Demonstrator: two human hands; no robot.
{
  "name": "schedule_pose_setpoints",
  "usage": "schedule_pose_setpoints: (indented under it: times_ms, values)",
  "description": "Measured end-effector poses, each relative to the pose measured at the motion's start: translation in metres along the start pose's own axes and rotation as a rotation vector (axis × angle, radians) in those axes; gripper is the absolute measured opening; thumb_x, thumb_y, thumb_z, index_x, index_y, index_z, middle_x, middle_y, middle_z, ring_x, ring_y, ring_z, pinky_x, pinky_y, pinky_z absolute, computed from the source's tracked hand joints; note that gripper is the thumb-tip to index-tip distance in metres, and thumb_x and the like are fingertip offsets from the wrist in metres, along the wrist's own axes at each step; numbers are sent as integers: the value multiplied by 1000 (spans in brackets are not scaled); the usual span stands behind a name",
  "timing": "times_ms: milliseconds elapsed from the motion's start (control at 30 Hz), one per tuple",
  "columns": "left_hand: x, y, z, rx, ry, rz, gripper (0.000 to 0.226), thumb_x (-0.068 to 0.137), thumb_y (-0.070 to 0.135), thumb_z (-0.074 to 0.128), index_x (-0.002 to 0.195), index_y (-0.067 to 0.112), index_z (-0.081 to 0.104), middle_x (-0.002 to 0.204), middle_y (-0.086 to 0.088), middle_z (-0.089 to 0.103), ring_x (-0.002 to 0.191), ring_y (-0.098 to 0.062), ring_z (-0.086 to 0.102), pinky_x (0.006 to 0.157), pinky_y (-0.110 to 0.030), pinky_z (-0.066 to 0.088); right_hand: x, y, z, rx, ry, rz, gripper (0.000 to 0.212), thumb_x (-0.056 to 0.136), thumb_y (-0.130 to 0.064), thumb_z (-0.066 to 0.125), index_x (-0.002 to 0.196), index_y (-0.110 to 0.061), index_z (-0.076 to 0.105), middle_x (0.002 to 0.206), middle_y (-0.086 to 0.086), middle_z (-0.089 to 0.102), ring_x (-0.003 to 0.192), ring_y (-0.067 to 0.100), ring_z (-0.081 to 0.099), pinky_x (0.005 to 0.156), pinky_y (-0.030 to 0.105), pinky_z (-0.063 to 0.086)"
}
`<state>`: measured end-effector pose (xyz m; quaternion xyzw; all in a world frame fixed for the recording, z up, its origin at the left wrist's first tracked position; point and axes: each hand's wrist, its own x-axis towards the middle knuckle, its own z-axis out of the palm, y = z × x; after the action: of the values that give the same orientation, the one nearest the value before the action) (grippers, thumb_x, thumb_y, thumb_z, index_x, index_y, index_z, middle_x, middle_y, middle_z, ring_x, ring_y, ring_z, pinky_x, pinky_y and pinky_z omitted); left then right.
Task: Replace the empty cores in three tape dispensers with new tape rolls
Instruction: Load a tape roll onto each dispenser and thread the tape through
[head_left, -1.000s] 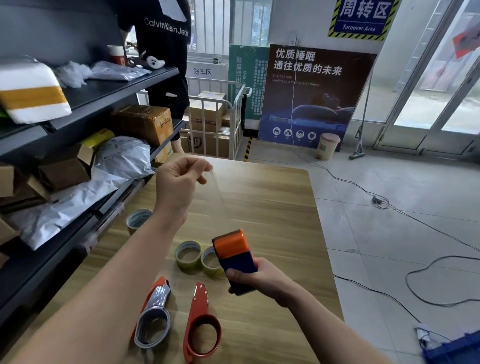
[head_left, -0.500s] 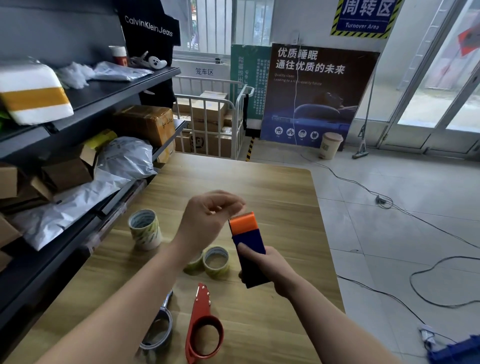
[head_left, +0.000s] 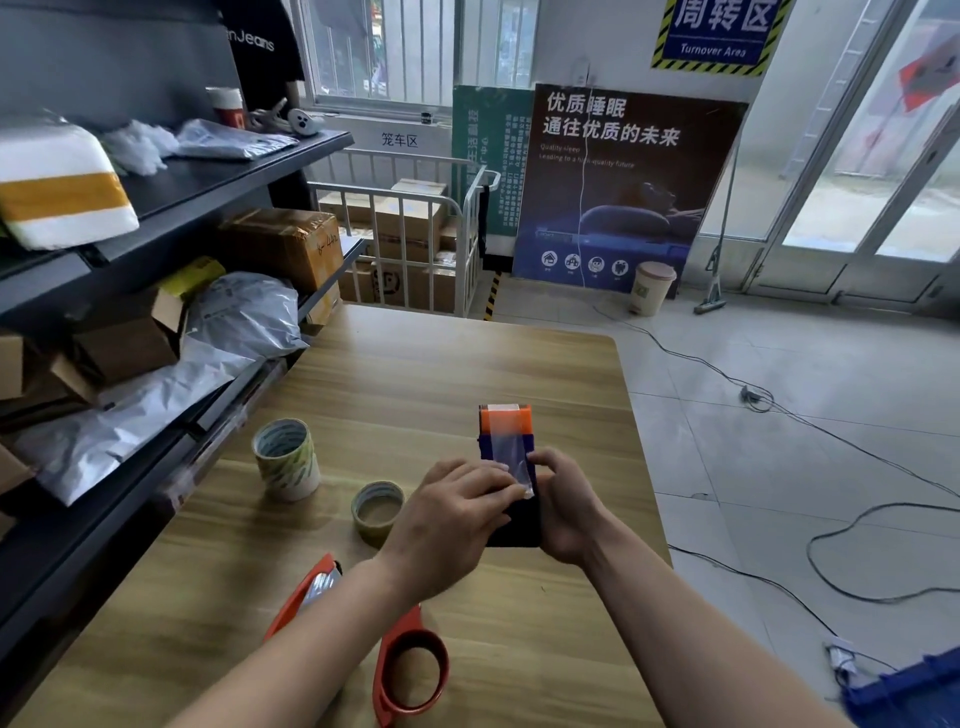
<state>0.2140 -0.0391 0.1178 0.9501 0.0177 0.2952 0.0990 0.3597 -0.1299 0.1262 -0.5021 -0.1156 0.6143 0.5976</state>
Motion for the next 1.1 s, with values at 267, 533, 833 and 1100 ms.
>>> schedule_pose_setpoints:
  times_ms: [267, 533, 833, 1100]
  values:
    - [-10, -10, 5, 260, -52, 143, 48, 85, 34, 59, 131, 18, 55, 135, 2, 56, 138, -19, 34, 113, -39, 26, -8, 1, 0, 12, -4, -75, 37, 89, -16, 55, 124, -6, 56, 94, 10, 67, 81, 22, 64, 77, 38, 51]
    - [-18, -17, 11, 298, -121, 199, 46, 86, 29, 54, 130, 16, 54, 137, -4, 54, 135, -20, 41, 112, -38, 24, -6, 7, 10, -1, 254, -123, 28, 93, -11, 56, 114, 6, 61, 104, 20, 65, 93, 32, 63, 93, 50, 50]
    - [-19, 2, 19, 13, -15, -66, 48, 80, 26, 65, 126, 19, 52, 118, 4, 66, 112, -14, 59, 104, -29, 28, -7, 24, 29, 163, 470, -138, 44, 88, -24, 66, 124, 0, 56, 104, 21, 68, 91, 35, 65, 89, 48, 48]
    - [-19, 28, 23, 66, 24, -316, 37, 79, 42, 52, 112, 25, 58, 102, 9, 66, 100, -15, 61, 100, -39, 23, -22, 37, 37, 284, 370, -181, 86, 79, -78, 42, 135, -13, 51, 128, 17, 61, 115, 34, 57, 95, 45, 48]
